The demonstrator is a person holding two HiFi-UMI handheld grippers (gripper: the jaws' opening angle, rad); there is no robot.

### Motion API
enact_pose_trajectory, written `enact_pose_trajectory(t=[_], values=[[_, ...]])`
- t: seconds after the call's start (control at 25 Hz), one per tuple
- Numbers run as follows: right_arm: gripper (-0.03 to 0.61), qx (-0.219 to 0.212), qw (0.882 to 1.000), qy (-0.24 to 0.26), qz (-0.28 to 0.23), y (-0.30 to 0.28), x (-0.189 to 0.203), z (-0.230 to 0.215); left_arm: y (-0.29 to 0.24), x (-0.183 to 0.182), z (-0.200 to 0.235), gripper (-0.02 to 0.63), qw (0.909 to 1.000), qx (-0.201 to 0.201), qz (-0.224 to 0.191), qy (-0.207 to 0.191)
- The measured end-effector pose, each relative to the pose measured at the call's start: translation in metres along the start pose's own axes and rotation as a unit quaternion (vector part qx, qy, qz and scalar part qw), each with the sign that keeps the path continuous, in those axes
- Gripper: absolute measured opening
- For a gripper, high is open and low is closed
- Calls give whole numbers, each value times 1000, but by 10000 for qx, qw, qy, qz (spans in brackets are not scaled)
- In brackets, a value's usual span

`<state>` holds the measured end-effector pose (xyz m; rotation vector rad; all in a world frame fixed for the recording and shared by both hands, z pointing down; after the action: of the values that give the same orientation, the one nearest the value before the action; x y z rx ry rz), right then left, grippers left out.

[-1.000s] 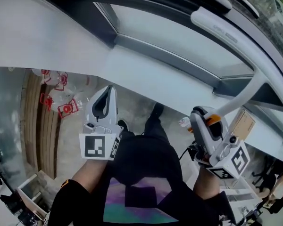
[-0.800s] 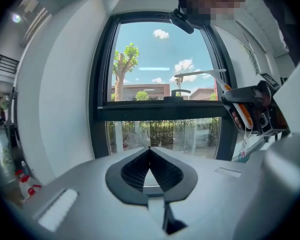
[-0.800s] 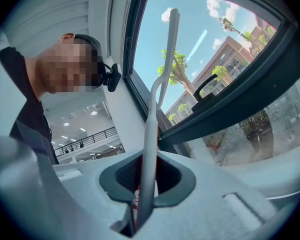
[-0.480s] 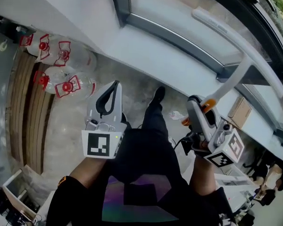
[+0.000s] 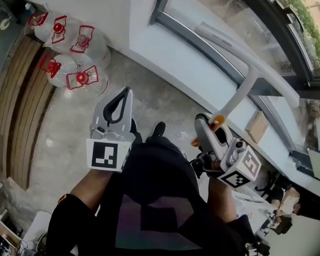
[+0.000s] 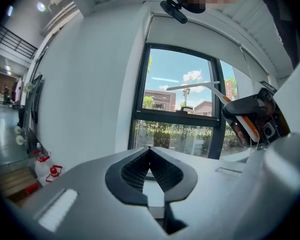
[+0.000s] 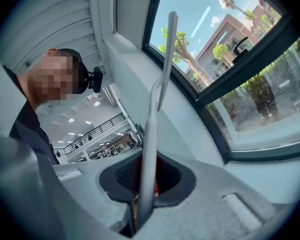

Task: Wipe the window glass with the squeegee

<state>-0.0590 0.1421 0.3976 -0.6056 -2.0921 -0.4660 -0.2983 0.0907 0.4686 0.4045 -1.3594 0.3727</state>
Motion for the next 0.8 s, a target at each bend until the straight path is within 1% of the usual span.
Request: enact_pose_trajectory(t=[0.08,0.16,0.28,0.36,0.48,0.64,0.8], values=[[26,-49,9999,-2,107,-3,2,5,8,-2,7,11,9999,-126,-31,-24],[25,-61,9997,-35,215,-4,8,8,17,2,10,11,9998,-215,44,-25],[25,-79,9994,-98,336,-2,19,13,27,11,5,11,9997,-149,199,58],[25,-80,9990,-187,408,5,28,13,31,17,-5,11,9995,-29,270,168],[23,-30,9980,-468,428,23,39,9,35,23,-25,11,9990,119,341,264],[23,-44,9964,-762,380,55,43,2,42,27,-59,11,9987,232,418,160],[24,-228,9952,-890,332,85,43,-6,55,27,-92,11,9989,104,465,-11]])
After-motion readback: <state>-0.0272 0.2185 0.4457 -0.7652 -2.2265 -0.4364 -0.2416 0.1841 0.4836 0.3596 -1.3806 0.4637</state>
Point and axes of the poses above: the fingertips, and each gripper's own axes: y backward along the fingers, z to its left, x out of its underside, the point moved 8 cm from there along y, backward along the fingers, and after that the axes turned 13 degrees about -z, right-handed, at the moved point
